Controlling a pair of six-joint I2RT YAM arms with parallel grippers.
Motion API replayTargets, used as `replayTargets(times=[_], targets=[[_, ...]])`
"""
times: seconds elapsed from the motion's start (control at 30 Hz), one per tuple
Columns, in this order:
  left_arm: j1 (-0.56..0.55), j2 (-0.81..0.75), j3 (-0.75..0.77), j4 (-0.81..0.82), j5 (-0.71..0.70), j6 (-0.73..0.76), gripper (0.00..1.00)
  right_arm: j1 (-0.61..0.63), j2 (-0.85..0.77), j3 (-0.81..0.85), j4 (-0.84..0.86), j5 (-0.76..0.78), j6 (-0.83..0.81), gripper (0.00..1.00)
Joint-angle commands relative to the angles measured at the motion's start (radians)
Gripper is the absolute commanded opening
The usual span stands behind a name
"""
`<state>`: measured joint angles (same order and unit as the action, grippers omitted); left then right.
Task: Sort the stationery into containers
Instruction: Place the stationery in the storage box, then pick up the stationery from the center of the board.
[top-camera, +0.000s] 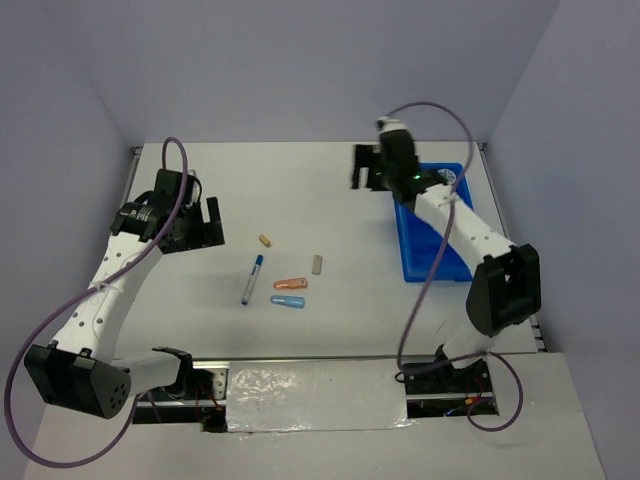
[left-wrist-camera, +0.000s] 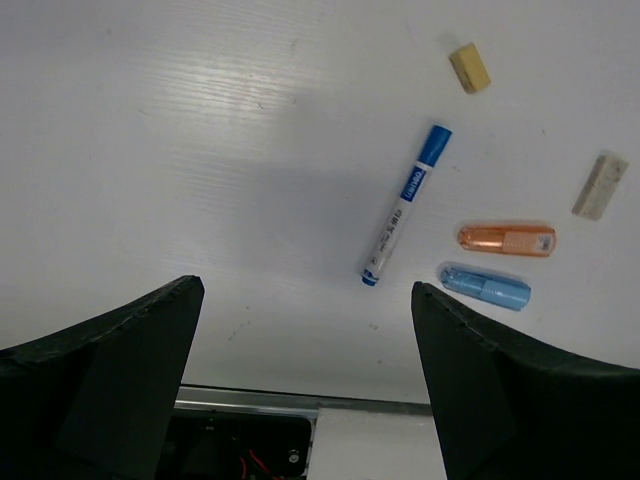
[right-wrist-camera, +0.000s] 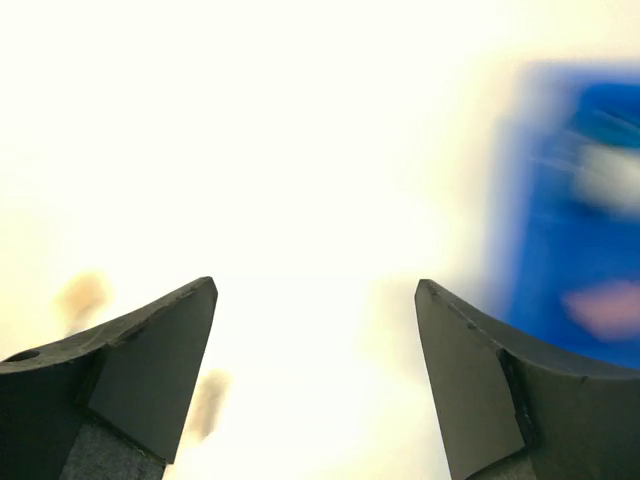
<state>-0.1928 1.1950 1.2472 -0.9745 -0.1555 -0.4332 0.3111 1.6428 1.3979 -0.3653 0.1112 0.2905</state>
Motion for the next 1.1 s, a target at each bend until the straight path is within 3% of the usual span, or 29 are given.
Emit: replayTargets(times=[0.0, 0.17, 0.2, 0.27, 0.5, 1.07], targets=[[0.007, -0.017, 0.026, -0.018, -0.152, -0.093, 0.98, 0.285, -0.077, -0.068, 0.029, -0.105, -0.349, 0.87], [0.024, -0.084, 0.031, -0.018, -0.211, -0.162, 0.99, 0.544, 0.075, -0.050, -0.049, -0.191, -0.447, 0.77], [0.026, -0.092, 0.029, -0.012, -0.201, -0.157, 0.99, 0.568, 0.101, -0.036, -0.058, -0.183, -0.458, 0.72], [0.029, -0.098, 0.020, 0.003, -0.176, -0.144, 0.99, 0.611, 0.162, -0.010, -0.063, -0.170, -0.471, 0.70], [0.030, -0.103, -0.034, 0.013, -0.087, -0.116, 0.99, 0.637, 0.276, 0.058, -0.115, -0.180, -0.502, 0.64], [0.030, -0.127, -0.078, 0.039, -0.069, -0.076, 0.99, 0.654, 0.356, 0.033, -0.150, -0.209, -0.519, 0.60]])
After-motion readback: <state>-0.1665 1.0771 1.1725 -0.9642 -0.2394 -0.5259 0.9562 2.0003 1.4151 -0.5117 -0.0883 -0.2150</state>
